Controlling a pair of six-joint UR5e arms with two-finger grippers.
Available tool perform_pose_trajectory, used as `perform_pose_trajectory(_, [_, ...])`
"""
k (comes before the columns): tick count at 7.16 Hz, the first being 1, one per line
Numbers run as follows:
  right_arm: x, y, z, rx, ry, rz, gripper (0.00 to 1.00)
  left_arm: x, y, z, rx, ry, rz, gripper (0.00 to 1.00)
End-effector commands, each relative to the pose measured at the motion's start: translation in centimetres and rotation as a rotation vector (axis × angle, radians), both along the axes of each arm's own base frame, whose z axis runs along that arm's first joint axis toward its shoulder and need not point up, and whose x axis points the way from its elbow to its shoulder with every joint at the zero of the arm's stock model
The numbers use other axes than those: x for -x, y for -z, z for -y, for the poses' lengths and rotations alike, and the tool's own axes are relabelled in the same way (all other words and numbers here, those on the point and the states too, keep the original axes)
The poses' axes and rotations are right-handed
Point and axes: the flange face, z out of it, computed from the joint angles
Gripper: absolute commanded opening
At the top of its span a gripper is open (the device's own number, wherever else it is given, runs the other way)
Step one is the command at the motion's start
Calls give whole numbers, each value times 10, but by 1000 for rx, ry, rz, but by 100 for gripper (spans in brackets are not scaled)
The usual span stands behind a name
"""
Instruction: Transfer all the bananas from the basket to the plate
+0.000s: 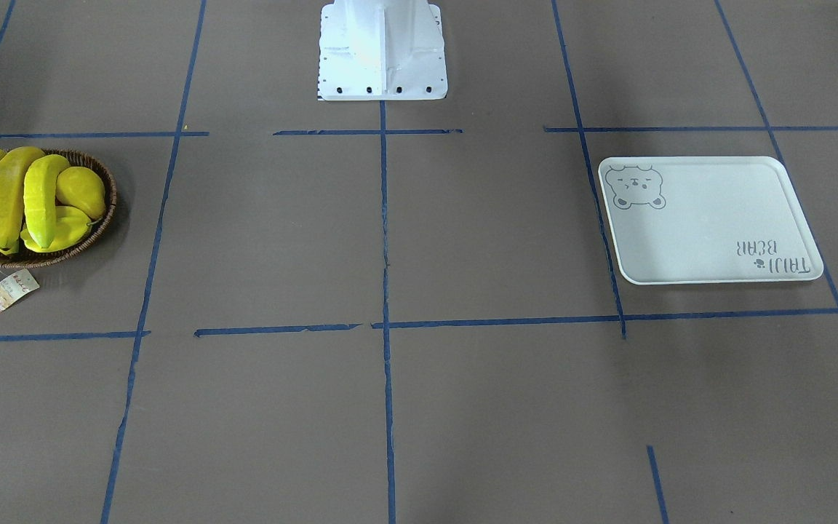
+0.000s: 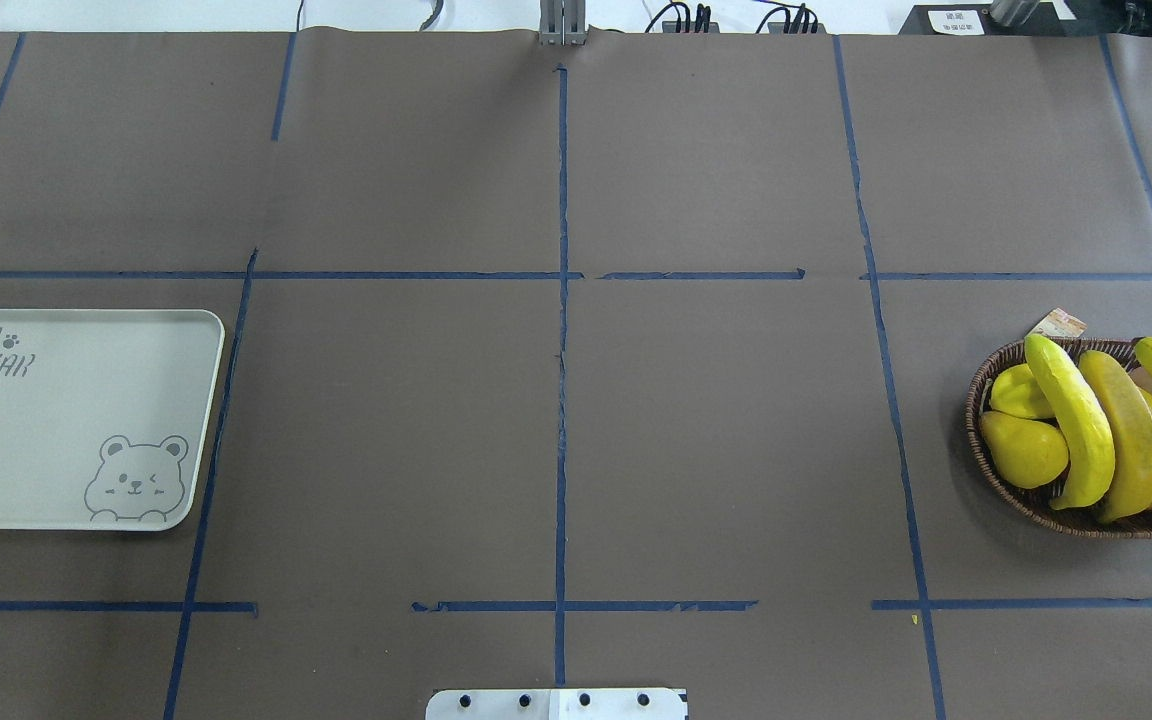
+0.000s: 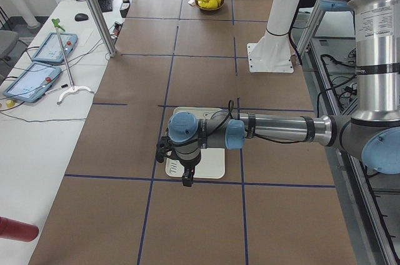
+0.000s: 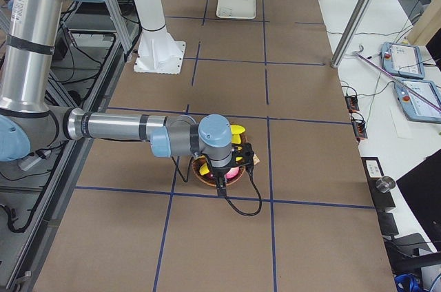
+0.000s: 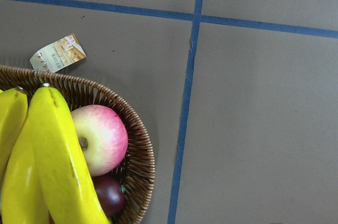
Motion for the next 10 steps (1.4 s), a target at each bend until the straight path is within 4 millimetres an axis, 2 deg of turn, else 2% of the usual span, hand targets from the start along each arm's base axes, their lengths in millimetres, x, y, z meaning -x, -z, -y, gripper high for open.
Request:
perform_pose_trajectory(1, [0, 0, 0, -1, 1, 0, 100, 0, 0, -1, -2, -1, 0, 100])
perform_pose_trajectory(3, [1, 12, 5, -117, 6, 5, 100, 0, 0, -1, -1, -1, 0, 100])
perform_pose_trajectory(4, [17, 18, 8, -175, 46, 16, 100, 0, -1, -1, 1, -1, -1, 100])
perform_pose_trajectory(5, [44, 28, 12, -237, 92, 33, 100, -1, -1, -1, 2, -1, -1, 100])
perform_pose_trajectory(8, [80, 43, 12, -245, 75, 80, 99, -1, -1, -1, 2, -2, -1, 100])
perform_pose_trajectory(9, [94, 27, -6, -231, 121, 56, 99, -1, -1, -2, 5, -1, -1, 100])
perform_pose_trajectory(10, [100, 18, -23, -246, 150, 50, 99, -1, -2, -2, 7, -1, -1, 100])
